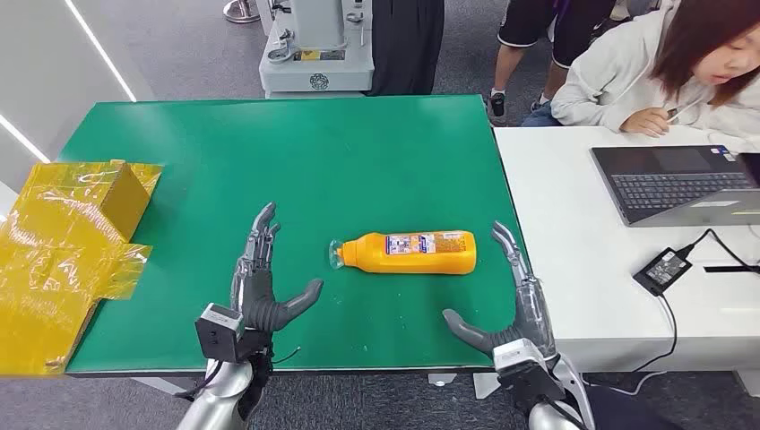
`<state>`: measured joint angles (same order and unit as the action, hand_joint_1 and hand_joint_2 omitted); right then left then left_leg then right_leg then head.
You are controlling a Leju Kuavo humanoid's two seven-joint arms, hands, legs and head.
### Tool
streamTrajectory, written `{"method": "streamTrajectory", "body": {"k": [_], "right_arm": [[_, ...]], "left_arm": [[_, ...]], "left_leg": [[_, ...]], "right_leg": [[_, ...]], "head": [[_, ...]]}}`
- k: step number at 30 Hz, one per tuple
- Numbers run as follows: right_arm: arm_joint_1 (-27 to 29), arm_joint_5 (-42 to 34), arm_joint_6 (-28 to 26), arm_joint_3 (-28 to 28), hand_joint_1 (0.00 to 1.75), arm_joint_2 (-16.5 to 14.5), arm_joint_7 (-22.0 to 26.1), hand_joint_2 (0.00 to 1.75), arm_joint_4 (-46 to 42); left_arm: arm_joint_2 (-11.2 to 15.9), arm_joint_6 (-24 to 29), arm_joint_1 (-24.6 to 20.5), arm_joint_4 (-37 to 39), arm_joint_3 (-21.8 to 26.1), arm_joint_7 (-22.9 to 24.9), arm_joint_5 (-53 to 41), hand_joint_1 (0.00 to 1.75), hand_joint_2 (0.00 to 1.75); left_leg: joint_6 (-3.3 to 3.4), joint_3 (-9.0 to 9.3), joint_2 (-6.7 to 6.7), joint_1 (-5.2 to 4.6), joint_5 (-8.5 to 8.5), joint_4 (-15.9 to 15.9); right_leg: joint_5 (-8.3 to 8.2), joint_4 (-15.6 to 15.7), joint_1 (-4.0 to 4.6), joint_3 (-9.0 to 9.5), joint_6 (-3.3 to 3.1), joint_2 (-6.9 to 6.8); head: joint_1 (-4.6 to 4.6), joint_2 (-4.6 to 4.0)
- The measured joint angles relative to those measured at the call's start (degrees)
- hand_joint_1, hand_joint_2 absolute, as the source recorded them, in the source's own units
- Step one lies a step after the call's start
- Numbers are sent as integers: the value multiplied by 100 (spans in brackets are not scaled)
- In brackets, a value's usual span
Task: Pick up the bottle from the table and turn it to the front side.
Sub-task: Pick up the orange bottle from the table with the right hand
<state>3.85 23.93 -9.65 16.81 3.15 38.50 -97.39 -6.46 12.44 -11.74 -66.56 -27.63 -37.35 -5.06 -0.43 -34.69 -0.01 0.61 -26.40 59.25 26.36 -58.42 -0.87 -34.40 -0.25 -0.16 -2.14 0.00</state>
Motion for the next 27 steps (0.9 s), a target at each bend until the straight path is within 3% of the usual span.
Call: {"method": "streamTrajectory", "body": {"k": [27], "right_arm": [[-174, 56, 160, 10, 0, -53, -71, 175, 80]], "left_arm": [[38, 101, 378, -590, 126, 245, -168, 0, 175]], "left_leg": [[0, 0, -1, 0, 0, 0]], "right_leg": [[0, 0, 0, 0, 0, -1]], "head": [[0, 0]]}}
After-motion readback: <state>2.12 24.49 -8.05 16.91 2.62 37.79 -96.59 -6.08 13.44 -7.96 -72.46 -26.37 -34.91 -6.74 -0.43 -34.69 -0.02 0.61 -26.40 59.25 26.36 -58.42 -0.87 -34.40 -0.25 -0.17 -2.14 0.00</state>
